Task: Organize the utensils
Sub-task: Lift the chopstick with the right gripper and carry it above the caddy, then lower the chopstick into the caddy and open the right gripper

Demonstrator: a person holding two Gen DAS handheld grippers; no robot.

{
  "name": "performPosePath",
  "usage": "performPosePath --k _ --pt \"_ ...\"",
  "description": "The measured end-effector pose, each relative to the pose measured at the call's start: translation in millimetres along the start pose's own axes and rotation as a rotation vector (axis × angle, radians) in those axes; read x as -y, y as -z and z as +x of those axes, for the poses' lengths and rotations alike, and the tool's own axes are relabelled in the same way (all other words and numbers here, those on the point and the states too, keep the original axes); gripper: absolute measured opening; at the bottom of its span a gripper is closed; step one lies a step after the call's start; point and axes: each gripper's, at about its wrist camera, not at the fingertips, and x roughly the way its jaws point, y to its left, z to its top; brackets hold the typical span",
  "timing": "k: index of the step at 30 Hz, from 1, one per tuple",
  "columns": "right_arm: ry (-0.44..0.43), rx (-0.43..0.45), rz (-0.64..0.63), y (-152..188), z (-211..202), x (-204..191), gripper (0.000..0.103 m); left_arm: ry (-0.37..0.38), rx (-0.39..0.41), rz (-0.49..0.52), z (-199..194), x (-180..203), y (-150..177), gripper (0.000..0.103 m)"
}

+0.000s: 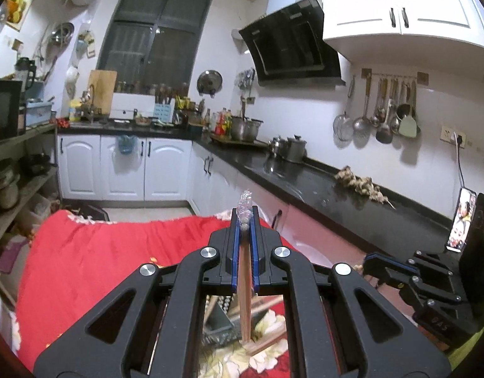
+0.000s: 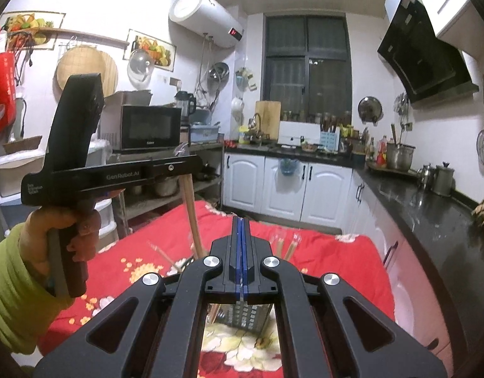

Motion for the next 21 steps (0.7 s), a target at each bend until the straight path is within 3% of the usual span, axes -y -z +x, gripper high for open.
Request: performPosePath --k 12,21 --pt "0.084 0.076 -0.004 -40 17 21 0.001 -0.087 0.081 0.018 8 -8 -34 0.003" --pt "0.137 0.093 0.019 -50 35 41 0.001 -0.114 0.058 -0.012 29 -24 -31 0.003"
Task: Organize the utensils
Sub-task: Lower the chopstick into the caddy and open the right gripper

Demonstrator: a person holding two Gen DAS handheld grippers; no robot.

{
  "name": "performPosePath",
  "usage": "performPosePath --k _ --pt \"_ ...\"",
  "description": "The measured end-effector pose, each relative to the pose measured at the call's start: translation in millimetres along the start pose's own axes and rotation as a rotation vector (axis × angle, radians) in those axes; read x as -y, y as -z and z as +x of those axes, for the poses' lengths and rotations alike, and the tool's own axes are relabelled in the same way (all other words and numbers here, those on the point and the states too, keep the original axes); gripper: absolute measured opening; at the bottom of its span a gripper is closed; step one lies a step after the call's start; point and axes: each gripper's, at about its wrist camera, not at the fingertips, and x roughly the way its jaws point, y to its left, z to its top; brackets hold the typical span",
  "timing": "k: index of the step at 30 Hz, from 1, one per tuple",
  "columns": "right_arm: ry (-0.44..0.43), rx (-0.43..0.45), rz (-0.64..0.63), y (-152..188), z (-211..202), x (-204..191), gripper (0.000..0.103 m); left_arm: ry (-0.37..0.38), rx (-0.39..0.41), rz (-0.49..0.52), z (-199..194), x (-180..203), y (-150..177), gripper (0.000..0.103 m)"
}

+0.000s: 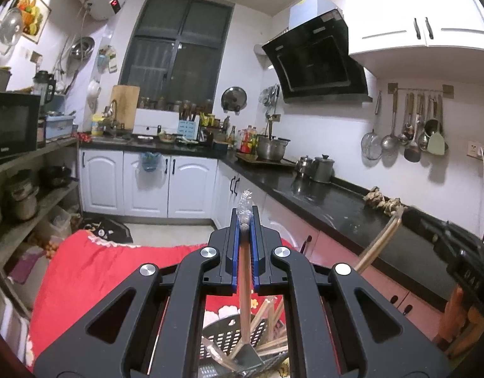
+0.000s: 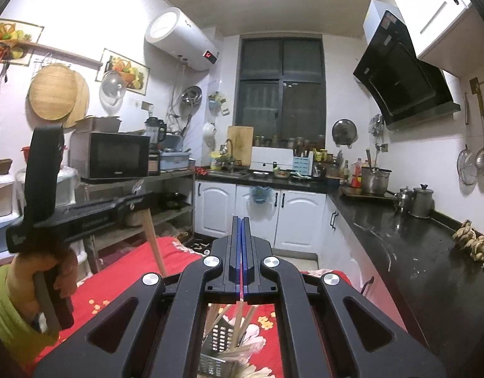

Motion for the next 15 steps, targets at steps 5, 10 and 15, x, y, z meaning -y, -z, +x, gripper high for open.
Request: performPosePath --k 5,10,15 --pt "0.022 -0.016 0.011 11 9 2 0.001 -0.005 -0.031 0.000 13 -1 15 0.003" --pt "0.036 -0.035 0.020 24 20 2 0.001 -0.007 -0.057 0.009 24 2 32 0.003" --pt "0.036 -0.070 0.034 40 31 4 0.001 -0.013 -0.063 0.038 32 9 45 0.003"
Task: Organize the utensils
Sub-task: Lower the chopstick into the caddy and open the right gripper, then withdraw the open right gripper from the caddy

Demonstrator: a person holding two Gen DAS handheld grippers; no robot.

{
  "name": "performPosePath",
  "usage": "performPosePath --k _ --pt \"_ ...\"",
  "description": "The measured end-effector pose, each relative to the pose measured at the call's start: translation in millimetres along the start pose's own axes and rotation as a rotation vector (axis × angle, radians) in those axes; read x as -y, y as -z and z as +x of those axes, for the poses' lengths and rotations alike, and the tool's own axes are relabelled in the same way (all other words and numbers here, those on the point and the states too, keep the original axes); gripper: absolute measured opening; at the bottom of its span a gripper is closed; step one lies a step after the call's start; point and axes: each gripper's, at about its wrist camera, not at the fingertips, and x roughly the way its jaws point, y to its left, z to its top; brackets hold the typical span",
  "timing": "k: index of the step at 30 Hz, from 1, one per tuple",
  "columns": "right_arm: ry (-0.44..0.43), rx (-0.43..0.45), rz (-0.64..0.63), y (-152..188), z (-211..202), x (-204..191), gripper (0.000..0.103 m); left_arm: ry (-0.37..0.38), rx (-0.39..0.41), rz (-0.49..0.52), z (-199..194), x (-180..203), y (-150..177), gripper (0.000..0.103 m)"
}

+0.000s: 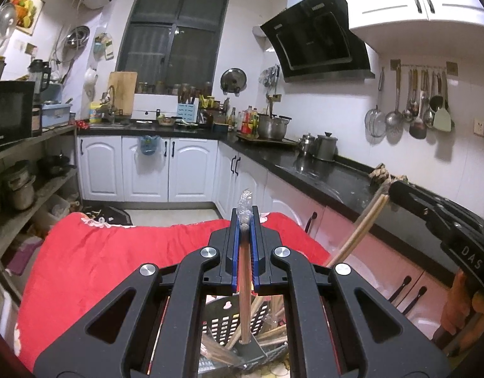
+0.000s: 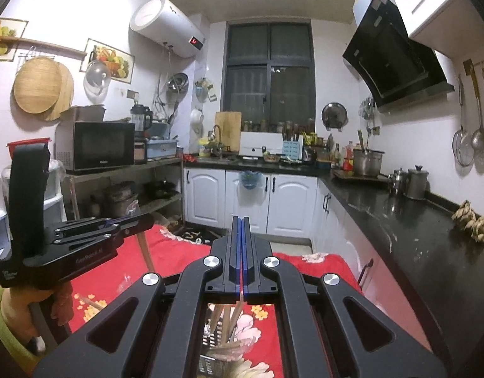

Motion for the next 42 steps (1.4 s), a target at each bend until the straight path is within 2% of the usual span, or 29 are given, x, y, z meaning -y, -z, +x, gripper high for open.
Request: performPosePath --k 13,25,27,29,36,39,42 --pt "-0.022 -0.109 0.012 33 34 -12 0.001 -0.001 -0.077 0.017 26 1 30 0.003" --pt "-0.047 -0.181 0.032 47 53 -17 0.001 0.013 -0.128 -0.002 36 -5 41 0.004" --pt "-0.048 -0.185 0.034 48 54 -17 0.001 0.014 -0.133 -0.002 35 -6 42 0.011" --pt "-0.041 -0.187 0.030 49 53 -16 0.001 0.012 -0.137 -0.004 34 -7 41 0.030" --pt "-0.039 -0.196 0.066 50 43 -5 0.002 0.007 -0.130 -0.016 24 -10 37 0.039" --pt "-0.040 -0.192 0.079 49 34 -1 0.017 0.011 -0.125 -0.026 18 -12 33 0.051" --pt "-0.040 -0.191 0.075 48 24 1 0.019 0.014 -0.121 -0.034 10 -11 31 0.059"
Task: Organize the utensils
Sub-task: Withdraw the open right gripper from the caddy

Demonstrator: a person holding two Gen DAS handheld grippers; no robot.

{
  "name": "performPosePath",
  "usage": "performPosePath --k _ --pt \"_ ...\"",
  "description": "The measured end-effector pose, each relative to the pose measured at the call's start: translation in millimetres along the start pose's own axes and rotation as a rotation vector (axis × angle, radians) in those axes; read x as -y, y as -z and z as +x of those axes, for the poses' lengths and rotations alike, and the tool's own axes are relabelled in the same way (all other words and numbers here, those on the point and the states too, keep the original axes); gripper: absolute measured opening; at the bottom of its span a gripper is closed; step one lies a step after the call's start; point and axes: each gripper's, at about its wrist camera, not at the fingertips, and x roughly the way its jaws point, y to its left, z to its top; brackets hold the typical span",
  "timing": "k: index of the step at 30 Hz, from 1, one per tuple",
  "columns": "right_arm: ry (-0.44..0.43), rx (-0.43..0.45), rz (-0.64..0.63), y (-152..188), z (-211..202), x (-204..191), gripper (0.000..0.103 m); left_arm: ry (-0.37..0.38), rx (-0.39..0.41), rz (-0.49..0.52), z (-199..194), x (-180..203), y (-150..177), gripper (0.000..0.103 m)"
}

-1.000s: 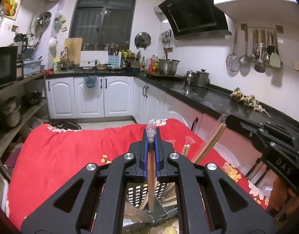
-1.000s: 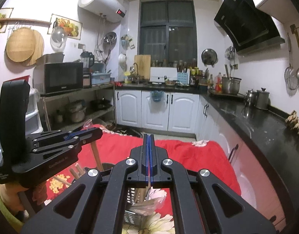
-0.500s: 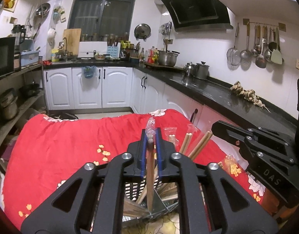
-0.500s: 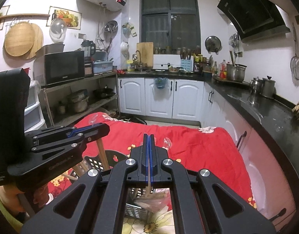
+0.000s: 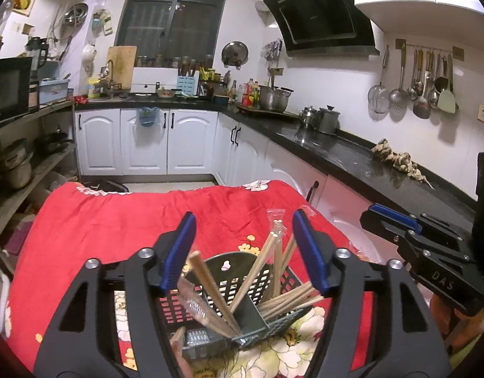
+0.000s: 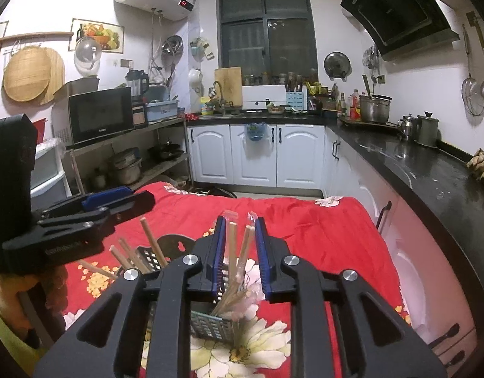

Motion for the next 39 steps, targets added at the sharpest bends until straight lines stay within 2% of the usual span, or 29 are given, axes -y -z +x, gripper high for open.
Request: performPosePath --k 4,6,9,12,23,35,39 --pt "-0.010 0.008 0.000 4 -13 1 0.032 0.006 0.006 -0.013 -13 0 -1 0.071" --pt "-0.012 0.008 -0.004 5 -18 0 0.032 0.016 0.008 -0.019 -19 0 -1 0.077" --pt "-0.021 0.009 -0.010 10 -27 -2 0.040 0.014 0.013 -0.015 -28 2 0 0.088" --pt "-0.029 0.015 -0.014 14 -36 -5 0.043 0.012 0.018 -0.013 -38 4 4 0.092" --pt "-0.046 0.038 -0.014 34 -64 -14 0.066 -0.029 0.020 -0.009 -68 7 23 0.092" --pt "-0.019 0.028 -0.033 75 -78 -28 0.088 -0.079 -0.057 -0.012 -77 6 71 0.092" --pt "-0.001 0.016 -0.051 93 -80 -34 0.092 -0.099 -0.102 -0.013 -76 4 95 0.092"
